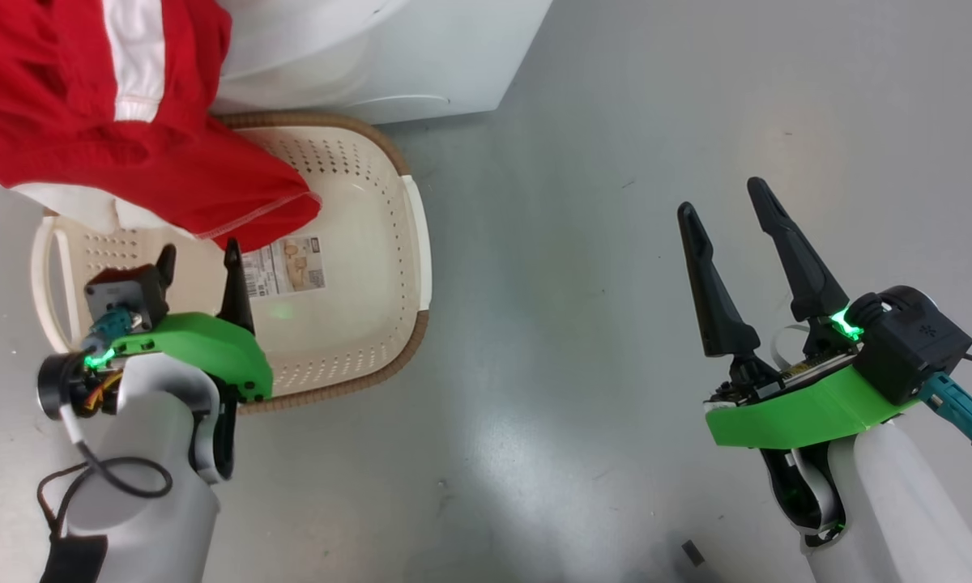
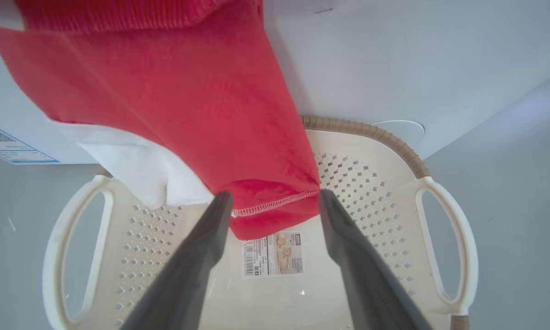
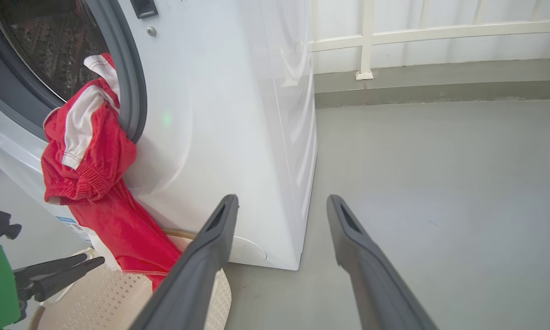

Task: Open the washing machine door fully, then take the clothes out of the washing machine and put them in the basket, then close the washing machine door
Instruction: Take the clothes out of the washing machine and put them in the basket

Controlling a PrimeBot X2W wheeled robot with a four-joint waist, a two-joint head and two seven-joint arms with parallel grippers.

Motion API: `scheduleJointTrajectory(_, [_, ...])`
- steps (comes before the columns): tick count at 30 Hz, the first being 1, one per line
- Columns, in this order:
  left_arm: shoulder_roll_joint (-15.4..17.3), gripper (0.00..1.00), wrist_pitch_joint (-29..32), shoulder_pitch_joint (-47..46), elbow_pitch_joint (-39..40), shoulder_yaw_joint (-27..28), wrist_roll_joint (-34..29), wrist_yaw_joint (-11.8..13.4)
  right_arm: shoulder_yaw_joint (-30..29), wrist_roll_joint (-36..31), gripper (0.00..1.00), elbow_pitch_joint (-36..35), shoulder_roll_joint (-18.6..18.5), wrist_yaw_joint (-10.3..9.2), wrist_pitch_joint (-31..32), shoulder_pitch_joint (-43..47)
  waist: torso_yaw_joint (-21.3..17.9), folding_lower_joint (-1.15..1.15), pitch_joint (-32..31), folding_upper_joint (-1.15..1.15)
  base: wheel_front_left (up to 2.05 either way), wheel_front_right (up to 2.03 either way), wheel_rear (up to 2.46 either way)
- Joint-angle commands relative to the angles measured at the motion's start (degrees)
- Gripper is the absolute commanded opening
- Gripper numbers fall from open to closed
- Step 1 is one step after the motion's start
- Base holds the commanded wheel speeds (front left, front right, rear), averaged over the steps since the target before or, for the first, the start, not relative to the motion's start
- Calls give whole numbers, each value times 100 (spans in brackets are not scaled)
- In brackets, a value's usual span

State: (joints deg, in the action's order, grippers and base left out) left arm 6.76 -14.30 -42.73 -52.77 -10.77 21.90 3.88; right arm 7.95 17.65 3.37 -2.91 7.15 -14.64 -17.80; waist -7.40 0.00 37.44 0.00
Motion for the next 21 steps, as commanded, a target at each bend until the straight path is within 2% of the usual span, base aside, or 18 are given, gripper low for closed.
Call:
scheduleJointTrajectory(1, [194,100,-69,290,394,231,-91,27,76,36,100,-156,3,34,-36,164,33,0,-1,0,0,0,0])
scheduleJointTrajectory(13, [130,100,-70,1272,2794,798,-545,84,28,-23,100,-186,3,34,-36,243,201,0,-27,0,0,0,0])
scheduleJointTrajectory(21, [75,100,-70,1743,3707,890,-665,205,43,-31,100,-178,3,34,-36,284,218,0,-71,0,0,0,0])
